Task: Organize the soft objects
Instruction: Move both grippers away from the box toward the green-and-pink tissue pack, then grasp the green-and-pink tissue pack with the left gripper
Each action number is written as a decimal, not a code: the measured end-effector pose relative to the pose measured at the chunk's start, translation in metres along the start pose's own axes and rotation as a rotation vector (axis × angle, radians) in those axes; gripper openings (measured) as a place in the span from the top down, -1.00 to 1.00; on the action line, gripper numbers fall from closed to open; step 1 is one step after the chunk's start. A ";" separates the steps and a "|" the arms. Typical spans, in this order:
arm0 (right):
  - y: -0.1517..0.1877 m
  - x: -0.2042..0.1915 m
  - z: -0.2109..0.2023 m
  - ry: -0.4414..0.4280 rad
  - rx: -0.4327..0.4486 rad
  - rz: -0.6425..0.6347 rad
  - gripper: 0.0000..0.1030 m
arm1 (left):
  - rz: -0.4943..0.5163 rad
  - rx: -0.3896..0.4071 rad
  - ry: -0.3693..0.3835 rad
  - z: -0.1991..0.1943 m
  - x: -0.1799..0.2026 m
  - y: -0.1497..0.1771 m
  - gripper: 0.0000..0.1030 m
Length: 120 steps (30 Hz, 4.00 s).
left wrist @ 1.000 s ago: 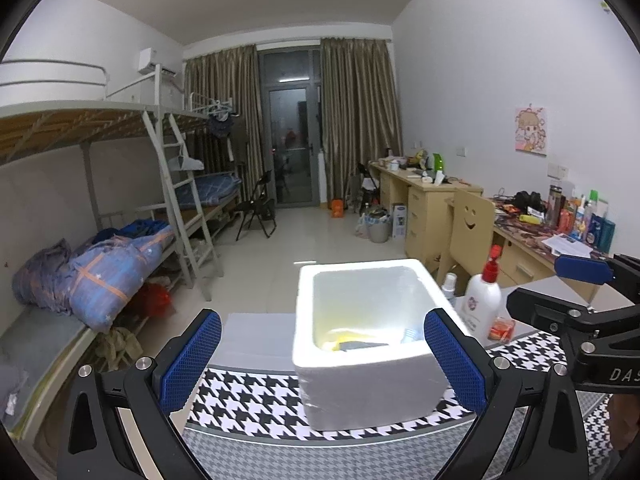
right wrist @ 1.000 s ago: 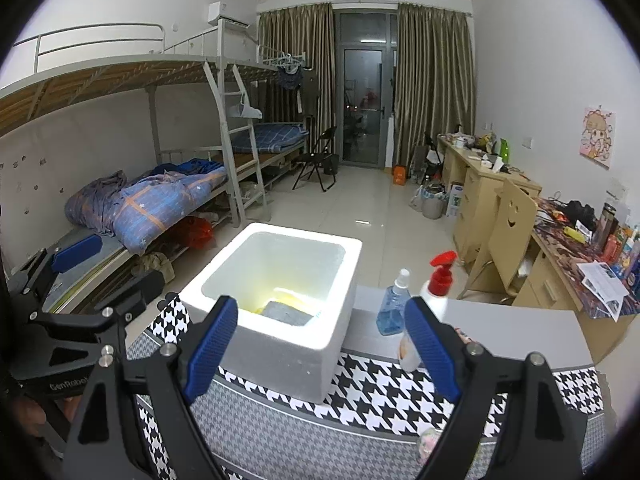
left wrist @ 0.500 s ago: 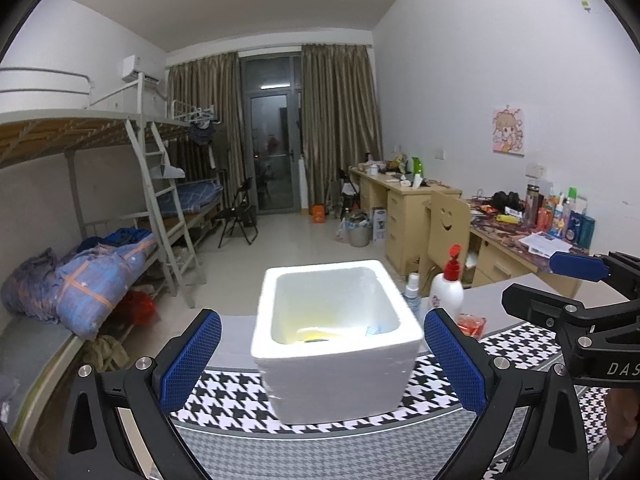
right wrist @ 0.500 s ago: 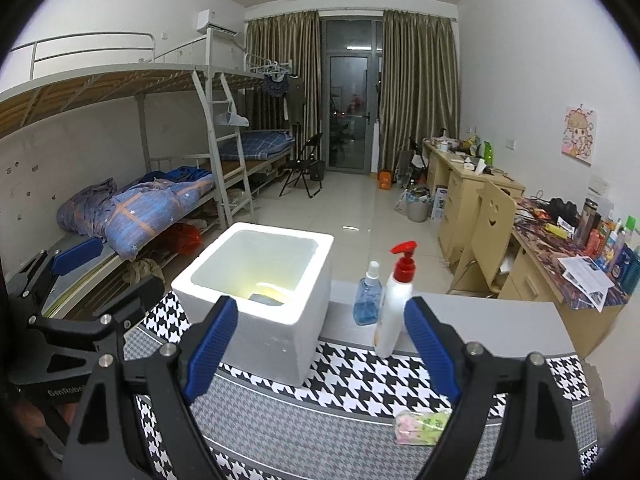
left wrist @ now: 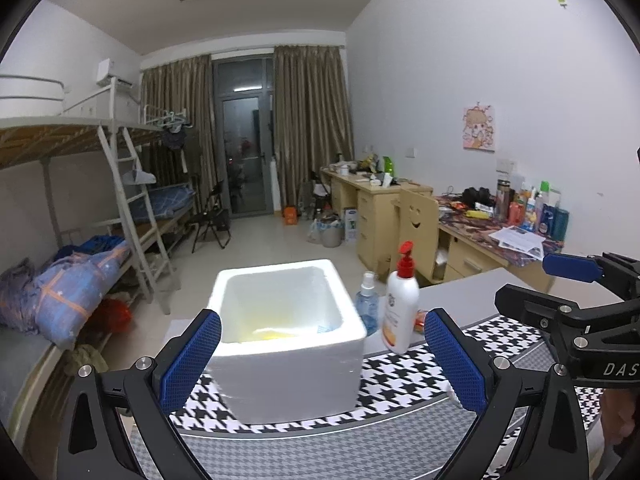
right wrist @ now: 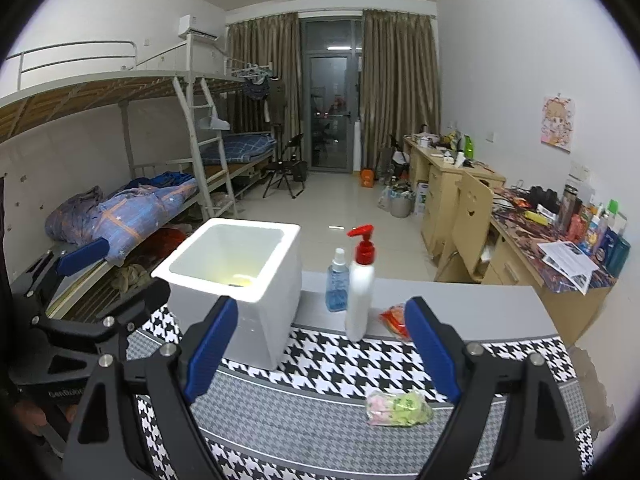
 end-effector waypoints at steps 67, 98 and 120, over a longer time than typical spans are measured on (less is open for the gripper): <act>0.134 0.099 -0.010 0.146 -0.080 0.181 -0.72 | 0.247 -0.174 0.316 0.094 0.123 0.052 -0.98; 0.187 0.106 0.053 0.086 -0.268 0.190 -0.72 | 0.257 -0.389 0.260 0.182 0.154 0.076 -0.96; 0.203 0.111 0.072 -0.001 -0.314 0.230 -0.71 | 0.343 -0.448 0.315 0.212 0.180 0.087 -0.57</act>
Point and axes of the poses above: each gripper's, at about its wrist camera, not at the fingertips, and z roughly the way its jaws point, x to its right, y to its underside, the point moved 2 cm from there along z, roughly the way its jaws point, and after that the axes turned 15 degrees about -x, right-handed, at the moved point
